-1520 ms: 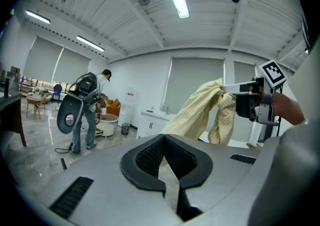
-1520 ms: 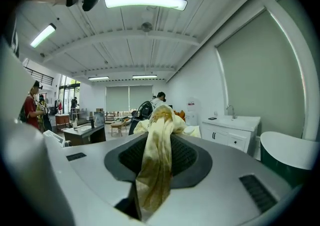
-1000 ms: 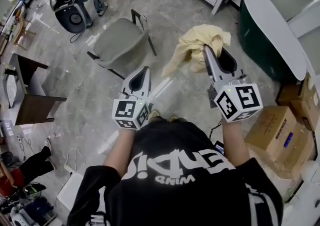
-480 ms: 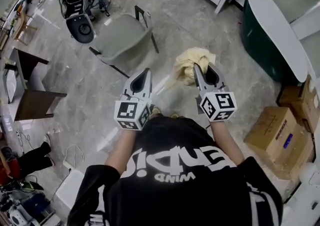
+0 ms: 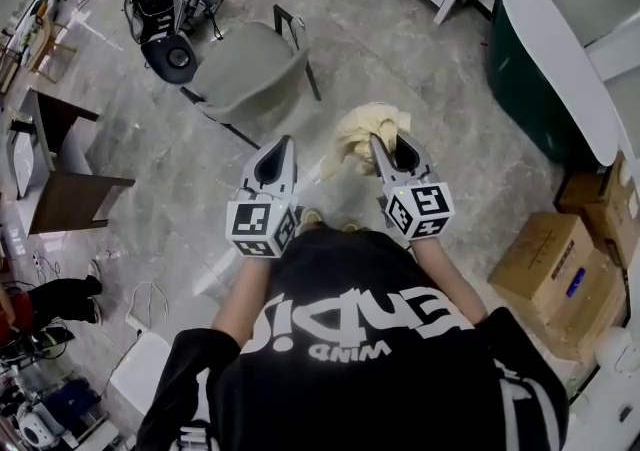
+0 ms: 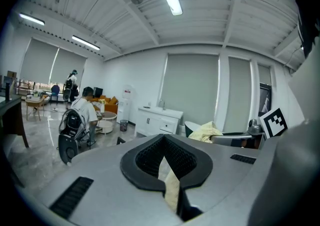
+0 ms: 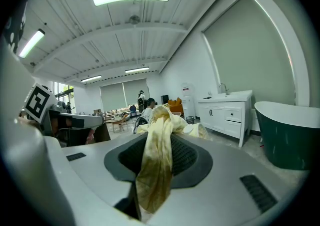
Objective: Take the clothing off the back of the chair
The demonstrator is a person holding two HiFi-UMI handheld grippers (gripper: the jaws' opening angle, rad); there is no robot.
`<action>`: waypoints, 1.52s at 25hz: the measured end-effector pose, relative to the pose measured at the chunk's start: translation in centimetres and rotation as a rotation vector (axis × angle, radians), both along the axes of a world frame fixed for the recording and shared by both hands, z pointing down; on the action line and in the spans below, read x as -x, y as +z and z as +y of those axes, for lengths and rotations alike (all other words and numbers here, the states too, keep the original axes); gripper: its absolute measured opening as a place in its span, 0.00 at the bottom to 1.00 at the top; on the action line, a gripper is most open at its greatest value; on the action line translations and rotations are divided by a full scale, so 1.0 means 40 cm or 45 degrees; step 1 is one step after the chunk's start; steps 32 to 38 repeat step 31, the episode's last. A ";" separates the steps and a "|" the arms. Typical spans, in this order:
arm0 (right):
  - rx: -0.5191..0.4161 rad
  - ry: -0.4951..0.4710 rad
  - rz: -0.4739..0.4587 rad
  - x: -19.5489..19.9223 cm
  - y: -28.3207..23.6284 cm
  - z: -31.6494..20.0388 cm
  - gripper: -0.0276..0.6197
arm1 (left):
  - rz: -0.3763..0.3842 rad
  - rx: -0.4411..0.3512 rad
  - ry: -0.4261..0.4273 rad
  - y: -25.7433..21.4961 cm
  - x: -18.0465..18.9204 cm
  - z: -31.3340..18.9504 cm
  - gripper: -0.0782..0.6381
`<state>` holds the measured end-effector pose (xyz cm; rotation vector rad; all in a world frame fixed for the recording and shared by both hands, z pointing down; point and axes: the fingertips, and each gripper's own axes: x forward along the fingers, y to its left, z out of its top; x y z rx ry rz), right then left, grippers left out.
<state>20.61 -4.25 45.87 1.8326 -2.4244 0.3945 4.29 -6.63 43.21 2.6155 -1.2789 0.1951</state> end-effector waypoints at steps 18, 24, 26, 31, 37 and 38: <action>-0.001 -0.024 0.031 0.011 0.004 -0.001 0.23 | -0.006 -0.009 -0.021 0.000 0.008 0.007 0.13; 0.005 -0.025 0.037 0.020 0.000 0.007 0.23 | 0.001 -0.013 -0.020 -0.008 0.014 0.011 0.13; 0.007 -0.024 0.039 0.023 -0.001 0.008 0.23 | 0.002 -0.012 -0.019 -0.010 0.016 0.013 0.13; 0.015 -0.021 0.044 0.030 0.005 0.007 0.23 | 0.002 -0.009 -0.019 -0.004 0.025 0.011 0.13; 0.015 -0.021 0.044 0.030 0.005 0.007 0.23 | 0.002 -0.009 -0.019 -0.004 0.025 0.011 0.13; 0.015 -0.021 0.044 0.030 0.005 0.007 0.23 | 0.002 -0.009 -0.019 -0.004 0.025 0.011 0.13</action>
